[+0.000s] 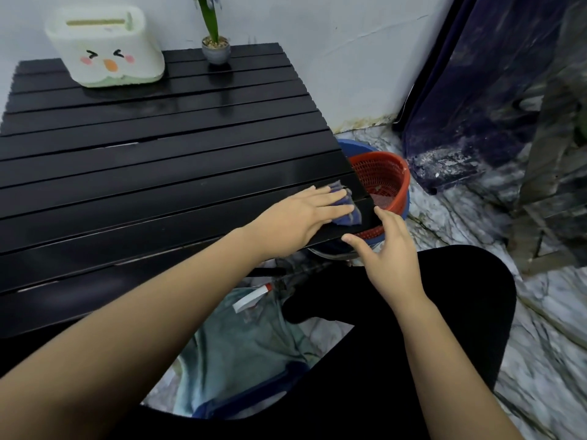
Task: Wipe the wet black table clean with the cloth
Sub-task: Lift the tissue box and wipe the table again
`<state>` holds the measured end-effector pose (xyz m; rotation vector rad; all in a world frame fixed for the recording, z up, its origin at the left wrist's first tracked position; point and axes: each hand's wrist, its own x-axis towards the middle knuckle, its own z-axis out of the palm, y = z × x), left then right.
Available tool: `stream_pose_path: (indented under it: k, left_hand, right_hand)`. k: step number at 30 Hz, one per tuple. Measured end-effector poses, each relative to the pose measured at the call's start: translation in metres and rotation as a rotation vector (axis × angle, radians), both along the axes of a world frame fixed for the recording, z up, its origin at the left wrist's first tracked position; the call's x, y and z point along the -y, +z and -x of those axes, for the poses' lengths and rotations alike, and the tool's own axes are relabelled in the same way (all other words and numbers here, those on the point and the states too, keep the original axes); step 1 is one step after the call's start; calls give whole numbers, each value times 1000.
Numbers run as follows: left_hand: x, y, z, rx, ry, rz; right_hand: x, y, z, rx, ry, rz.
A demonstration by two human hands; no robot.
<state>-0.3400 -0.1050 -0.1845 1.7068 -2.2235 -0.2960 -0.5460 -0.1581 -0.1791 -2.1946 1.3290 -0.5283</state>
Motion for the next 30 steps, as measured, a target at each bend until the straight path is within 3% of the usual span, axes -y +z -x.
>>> stream_pose_path:
  k: [4,8,14,19,25,30]
  left_hand:
    - [-49,2,-16,-55,19,23]
    - [-122,3,-36,-145,181,16]
    - [-241,1,-64,-177,636,39]
    - [-314,-6,-86,-158,1136,98]
    - [-317,3,-109,-143,1589,153]
    - [-286,12,-122,-95,1642,287]
  right_hand:
    - [-1,6,-1,23,-7,-30]
    - [-1,8,-1,22,34,-64]
    - [-10,21,-24,-30,284,13]
    - [-40,29,-72,-14,566,-41]
    - [-93,22,-140,45,777,-62]
    - [-120,11,-185,68,802,-13]
